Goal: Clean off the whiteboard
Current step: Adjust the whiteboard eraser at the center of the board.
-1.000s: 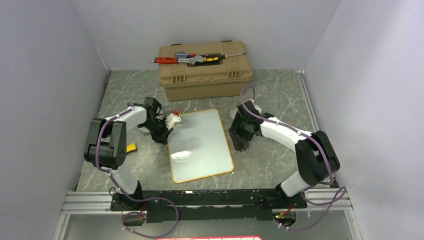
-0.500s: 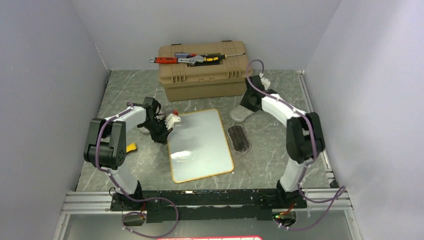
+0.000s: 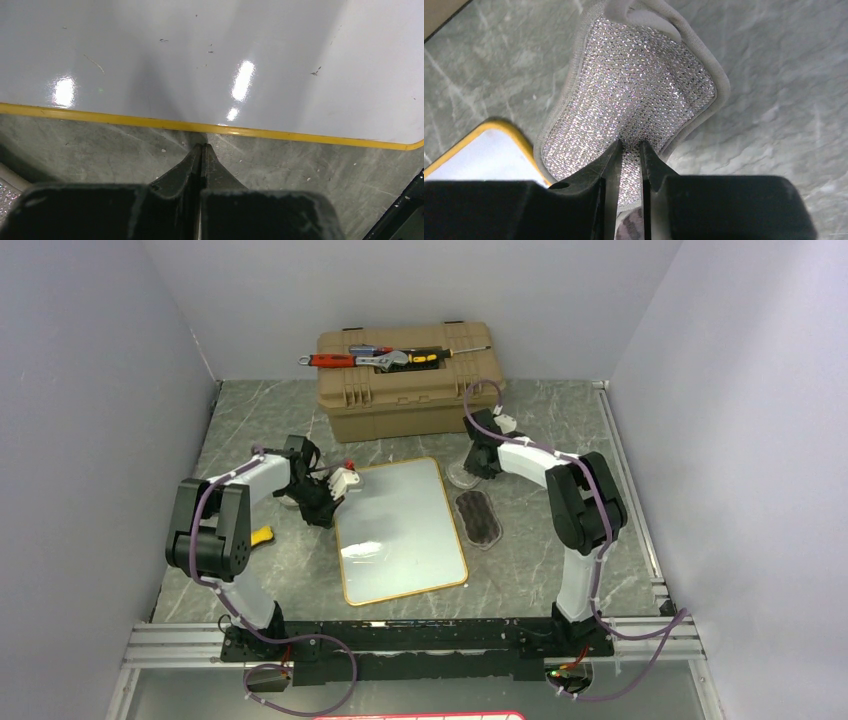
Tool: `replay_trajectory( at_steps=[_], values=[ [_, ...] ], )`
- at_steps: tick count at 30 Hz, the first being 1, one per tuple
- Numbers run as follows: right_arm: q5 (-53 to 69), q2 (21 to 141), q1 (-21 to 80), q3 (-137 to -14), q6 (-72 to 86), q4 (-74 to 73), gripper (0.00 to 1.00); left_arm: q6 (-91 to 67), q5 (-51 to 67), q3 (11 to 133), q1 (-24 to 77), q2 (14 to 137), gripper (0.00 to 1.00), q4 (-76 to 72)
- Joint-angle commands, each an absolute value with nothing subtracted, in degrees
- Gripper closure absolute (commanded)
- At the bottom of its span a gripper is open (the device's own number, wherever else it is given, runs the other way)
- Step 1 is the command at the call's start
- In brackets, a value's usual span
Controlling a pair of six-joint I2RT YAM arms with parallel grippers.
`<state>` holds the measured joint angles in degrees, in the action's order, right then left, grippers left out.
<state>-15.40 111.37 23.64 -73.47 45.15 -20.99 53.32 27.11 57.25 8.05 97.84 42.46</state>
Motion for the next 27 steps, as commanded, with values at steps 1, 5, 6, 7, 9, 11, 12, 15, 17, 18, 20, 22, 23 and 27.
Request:
replay_trajectory(
  at_steps=[1,5,6,7,9,11,12,15,17,18,20,22,23,27],
  values=[
    [-11.8,108.4,25.7,-70.2,49.5,-19.8,0.78,55.9,22.3,54.2,7.6,98.9,0.94,38.7],
    [-12.0,107.4,26.4,-70.2,50.3,-20.4,0.75,55.8,22.3,53.8,7.6,99.1,0.94,38.4],
    [-12.5,106.8,26.4,-70.5,50.4,-20.9,0.73,55.8,22.3,53.7,7.6,99.1,0.94,38.4],
    [-13.0,106.0,26.4,-70.6,50.4,-21.1,0.69,55.8,22.3,53.6,7.6,99.0,0.94,38.4],
    [-14.5,103.6,26.4,-70.5,50.3,-21.6,0.62,55.9,22.2,53.4,7.6,98.6,0.94,38.4],
    [-15.9,100.1,26.5,-70.3,50.3,-21.9,0.53,56.1,22.0,53.3,7.6,98.3,0.94,38.4],
    [-16.2,98.5,26.6,-70.2,50.4,-22.0,0.48,56.1,22.0,53.2,7.6,98.1,0.94,38.5],
    [-17.7,92.3,28.5,-69.1,50.2,-22.9,0.39,56.5,22.1,52.9,7.6,97.9,0.94,38.8],
    [-18.0,88.5,30.9,-66.2,51.4,-23.9,0.36,57.1,22.0,52.2,7.6,97.8,0.94,38.5],
    [-17.7,86.6,32.4,-63.7,52.3,-23.8,0.35,57.4,22.2,51.9,7.6,97.9,0.94,38.3],
    [-17.3,83.5,35.9,-58.3,54.6,-23.7,0.33,57.5,22.9,51.3,7.6,98.1,0.94,37.8],
    [-17.4,81.8,39.5,-53.0,57.4,-23.6,0.3,57.6,22.9,50.8,8.0,98.5,0.94,36.9],
    [-17.0,81.4,41.7,-49.9,58.8,-23.2,0.29,57.8,22.4,50.7,8.2,98.7,0.94,36.8],
    [-17.2,81.5,47.3,-44.8,63.9,-22.5,0.27,58.5,22.6,50.8,8.3,99.1,0.94,37.3]
  ],
)
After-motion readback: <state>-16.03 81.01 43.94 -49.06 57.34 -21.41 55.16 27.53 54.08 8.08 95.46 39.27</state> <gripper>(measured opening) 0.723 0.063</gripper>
